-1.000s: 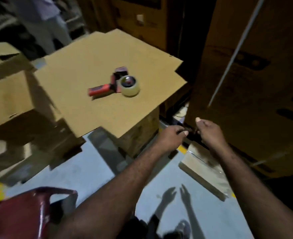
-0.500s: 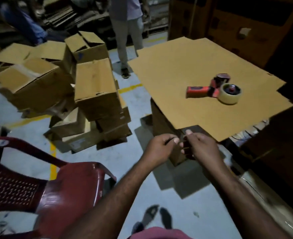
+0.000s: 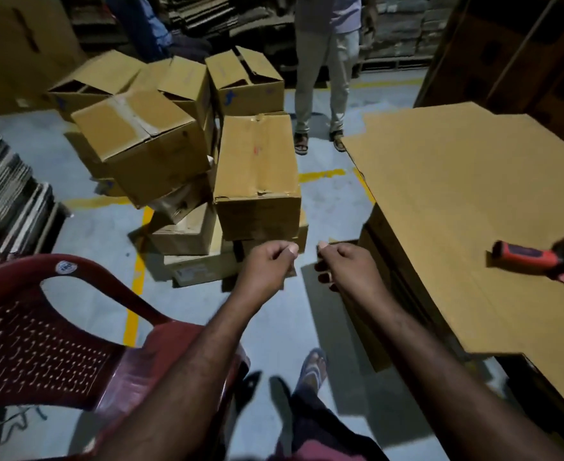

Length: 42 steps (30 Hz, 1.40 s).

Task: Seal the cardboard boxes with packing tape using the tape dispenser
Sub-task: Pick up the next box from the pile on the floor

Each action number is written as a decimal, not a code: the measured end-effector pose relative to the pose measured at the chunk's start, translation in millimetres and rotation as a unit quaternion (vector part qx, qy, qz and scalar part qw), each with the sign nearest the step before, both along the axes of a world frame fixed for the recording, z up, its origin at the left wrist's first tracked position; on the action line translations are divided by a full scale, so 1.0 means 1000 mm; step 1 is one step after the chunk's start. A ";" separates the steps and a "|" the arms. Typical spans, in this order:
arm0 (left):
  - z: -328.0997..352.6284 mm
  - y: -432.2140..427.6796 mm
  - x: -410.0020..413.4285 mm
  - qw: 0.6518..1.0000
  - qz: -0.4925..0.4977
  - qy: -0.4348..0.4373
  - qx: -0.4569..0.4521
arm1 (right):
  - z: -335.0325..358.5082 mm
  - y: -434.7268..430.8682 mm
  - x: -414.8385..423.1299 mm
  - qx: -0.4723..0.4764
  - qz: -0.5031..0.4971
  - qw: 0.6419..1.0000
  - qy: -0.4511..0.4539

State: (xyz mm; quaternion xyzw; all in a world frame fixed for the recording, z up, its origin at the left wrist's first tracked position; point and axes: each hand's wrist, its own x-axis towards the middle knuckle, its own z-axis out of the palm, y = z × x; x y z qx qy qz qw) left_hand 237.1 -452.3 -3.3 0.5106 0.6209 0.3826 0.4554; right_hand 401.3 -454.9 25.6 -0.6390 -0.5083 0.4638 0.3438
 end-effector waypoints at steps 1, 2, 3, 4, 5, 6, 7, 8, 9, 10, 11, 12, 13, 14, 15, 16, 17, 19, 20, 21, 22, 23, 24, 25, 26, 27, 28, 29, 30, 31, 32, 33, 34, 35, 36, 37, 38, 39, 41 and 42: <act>0.000 0.020 -0.005 1.000 0.012 0.008 0.001 | -0.004 0.022 -0.005 -0.001 0.003 1.000 -0.002; 0.001 0.042 -0.010 1.000 0.027 0.014 0.004 | -0.008 0.046 -0.010 -0.003 0.005 1.000 -0.002; -0.001 0.063 -0.016 0.999 0.040 0.018 0.005 | -0.014 0.071 -0.015 -0.002 0.006 1.000 -0.002; -0.004 0.085 -0.022 0.998 0.052 0.018 0.001 | -0.019 0.097 -0.021 -0.004 0.007 1.000 -0.003; -0.008 0.106 -0.028 0.998 0.062 0.023 -0.010 | -0.023 0.123 -0.027 -0.008 0.008 1.000 -0.009; -0.010 0.127 -0.033 0.997 0.071 0.032 -0.024 | -0.028 0.148 -0.033 -0.012 0.008 1.000 -0.013; -0.014 0.147 -0.038 0.995 0.077 0.043 -0.035 | -0.032 0.171 -0.039 -0.016 0.006 1.000 -0.010; -0.016 0.165 -0.042 0.995 0.081 0.050 -0.039 | -0.038 0.193 -0.045 -0.022 0.001 1.000 -0.004; -0.019 0.183 -0.045 0.994 0.087 0.054 -0.042 | -0.042 0.214 -0.051 -0.026 0.000 1.000 0.000; -0.023 0.201 -0.048 0.993 0.091 0.058 -0.050 | -0.047 0.234 -0.056 -0.032 0.002 0.999 -0.005; -0.025 0.216 -0.051 0.992 0.093 0.066 -0.060 | -0.052 0.252 -0.060 -0.039 0.005 0.999 -0.017; -0.026 0.230 -0.055 0.990 0.098 0.077 -0.069 | -0.057 0.268 -0.064 -0.047 0.007 0.998 -0.030; -0.028 0.243 -0.061 0.988 0.102 0.082 -0.079 | -0.063 0.284 -0.066 -0.054 0.007 0.998 -0.036; -0.032 0.256 -0.068 0.987 0.104 0.084 -0.089 | -0.070 0.300 -0.069 -0.061 0.002 0.997 -0.037; -0.038 0.270 -0.077 0.986 0.105 0.089 -0.098 | -0.078 0.314 -0.071 -0.069 -0.002 0.997 -0.041; -0.043 0.284 -0.086 0.983 0.109 0.102 -0.106 | -0.086 0.328 -0.073 -0.075 -0.006 0.996 -0.050; -0.050 0.299 -0.097 0.980 0.113 0.119 -0.114 | -0.096 0.341 -0.074 -0.085 -0.007 0.994 -0.064; -0.069 0.331 -0.120 0.971 0.123 0.156 -0.132 | -0.120 0.365 -0.075 -0.109 -0.013 0.990 -0.090; -0.077 0.342 -0.129 0.965 0.131 0.173 -0.147 | -0.130 0.373 -0.074 -0.121 -0.016 0.987 -0.103; -0.089 0.357 -0.139 0.958 0.136 0.188 -0.165 | -0.141 0.384 -0.074 -0.134 -0.027 0.985 -0.109; -0.103 0.373 -0.148 0.951 0.141 0.205 -0.184 | -0.152 0.396 -0.075 -0.152 -0.043 0.982 -0.107; -0.118 0.388 -0.158 0.945 0.145 0.214 -0.202 | -0.163 0.408 -0.077 -0.169 -0.062 0.978 -0.106; -0.130 0.401 -0.166 0.940 0.147 0.217 -0.218 | -0.172 0.419 -0.079 -0.186 -0.078 0.973 -0.108; -0.144 0.411 -0.173 0.941 0.147 0.206 -0.226 | -0.181 0.429 -0.080 -0.199 -0.088 0.970 -0.110; -0.151 0.420 -0.177 0.944 0.147 0.185 -0.228 | -0.191 0.439 -0.082 -0.213 -0.094 0.966 -0.111; -0.156 0.429 -0.180 0.949 0.142 0.167 -0.228 | -0.200 0.448 -0.084 -0.219 -0.097 0.964 -0.112; -0.158 0.438 -0.182 0.952 0.133 0.150 -0.231 | -0.205 0.454 -0.088 -0.226 -0.102 0.963 -0.108; -0.160 0.446 -0.185 0.955 0.120 0.132 -0.238 | -0.209 0.459 -0.092 -0.229 -0.107 0.962 -0.100; -0.164 0.455 -0.189 0.955 0.105 0.115 -0.251 | -0.208 0.461 -0.096 -0.230 -0.108 0.963 -0.087; -0.168 0.462 -0.193 0.956 0.090 0.099 -0.261 | -0.210 0.462 -0.099 -0.230 -0.112 0.964 -0.070; -0.171 0.468 -0.196 0.955 0.080 0.087 -0.271 | -0.210 0.463 -0.101 -0.232 -0.115 0.964 -0.057; -0.175 0.473 -0.199 0.955 0.074 0.082 -0.274 | -0.209 0.464 -0.102 -0.233 -0.118 0.964 -0.052; -0.175 0.476 -0.201 0.955 0.073 0.082 -0.275 | -0.207 0.464 -0.103 -0.235 -0.121 0.963 -0.050; -0.175 0.479 -0.201 0.957 0.077 0.085 -0.265 | -0.207 0.466 -0.102 -0.236 -0.123 0.963 -0.047; -0.172 0.480 -0.200 0.958 0.084 0.091 -0.257 | -0.205 0.468 -0.100 -0.237 -0.124 0.962 -0.050; -0.169 0.481 -0.197 0.961 0.093 0.096 -0.243 | -0.201 0.471 -0.098 -0.237 -0.126 0.962 -0.054; -0.164 0.483 -0.194 0.963 0.105 0.102 -0.225 | -0.196 0.477 -0.096 -0.236 -0.128 0.962 -0.056; -0.162 0.487 -0.193 0.966 0.116 0.107 -0.207 | -0.190 0.484 -0.094 -0.232 -0.130 0.962 -0.058; -0.148 0.504 -0.191 0.963 0.140 0.122 -0.196 | -0.174 0.503 -0.090 -0.216 -0.128 0.966 -0.068; -0.140 0.516 -0.190 0.961 0.145 0.134 -0.196 | -0.163 0.513 -0.086 -0.207 -0.123 0.967 -0.081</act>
